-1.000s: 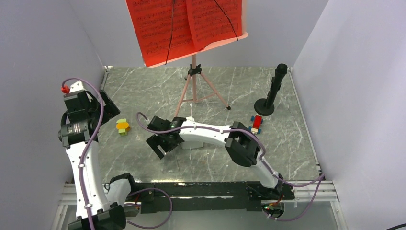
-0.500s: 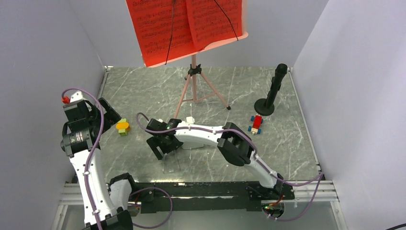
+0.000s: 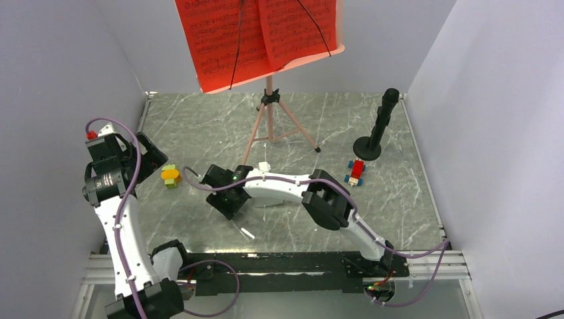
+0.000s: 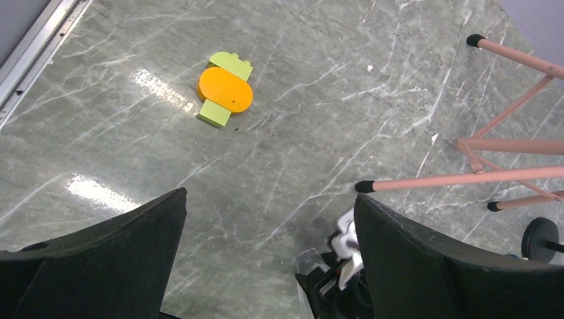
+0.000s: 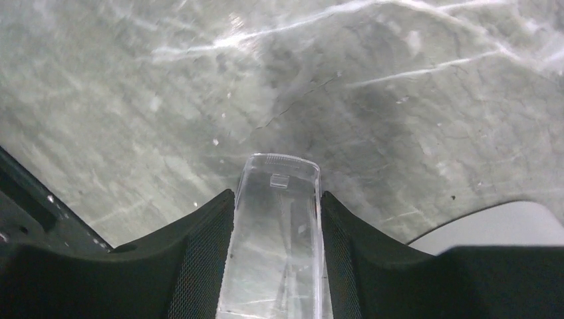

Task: Pack up the instrument practice props

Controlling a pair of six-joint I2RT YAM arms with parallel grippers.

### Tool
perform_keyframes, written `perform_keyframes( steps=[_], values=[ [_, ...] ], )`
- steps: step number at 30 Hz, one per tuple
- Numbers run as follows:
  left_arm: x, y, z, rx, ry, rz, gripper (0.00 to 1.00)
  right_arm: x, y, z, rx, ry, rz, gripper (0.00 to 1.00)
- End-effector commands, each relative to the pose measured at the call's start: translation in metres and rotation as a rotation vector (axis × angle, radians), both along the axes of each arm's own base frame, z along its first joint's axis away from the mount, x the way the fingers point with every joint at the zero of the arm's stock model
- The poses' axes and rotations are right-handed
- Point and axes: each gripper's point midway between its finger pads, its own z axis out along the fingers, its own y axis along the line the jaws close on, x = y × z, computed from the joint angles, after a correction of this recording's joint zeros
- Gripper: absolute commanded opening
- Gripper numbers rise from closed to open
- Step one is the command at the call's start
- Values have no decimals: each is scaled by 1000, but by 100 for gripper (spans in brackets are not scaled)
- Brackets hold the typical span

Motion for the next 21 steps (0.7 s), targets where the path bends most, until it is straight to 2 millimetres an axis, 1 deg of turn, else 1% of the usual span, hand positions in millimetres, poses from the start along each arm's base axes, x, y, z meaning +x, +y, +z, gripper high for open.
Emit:
perform_keyframes(
  steps=[1,5,7,8,10,12,15,16,18,19,21],
  values=[
    [19,-5,25,-22,-98,-51,99,-16,-14,-7,19,-9,284,54],
    [28,-23,24,-85,-123,-151,99,-34,-38,-9,0,0,509,59],
    [29,-30,23,-108,-132,-193,99,-38,-49,-11,-22,7,566,74],
    [29,-35,22,-117,-135,-223,99,-36,-53,-10,-29,-1,568,84],
    [29,-47,22,-149,-143,-299,99,-24,-52,-1,-26,-64,549,98],
    [27,-54,18,-190,-135,-324,99,-14,-47,14,-7,-118,530,100],
    [27,-51,11,-209,-107,-288,99,-10,-34,39,33,-133,495,100],
    [27,-49,10,-205,-101,-278,99,-11,-32,43,40,-126,469,100],
    [29,-45,12,-184,-102,-268,99,-14,-31,43,35,-102,414,100],
    [30,-45,16,-173,-113,-278,99,-15,-33,40,22,-92,383,99],
    [31,-46,24,-168,-133,-292,99,-18,-38,32,-11,-75,322,92]
  ],
)
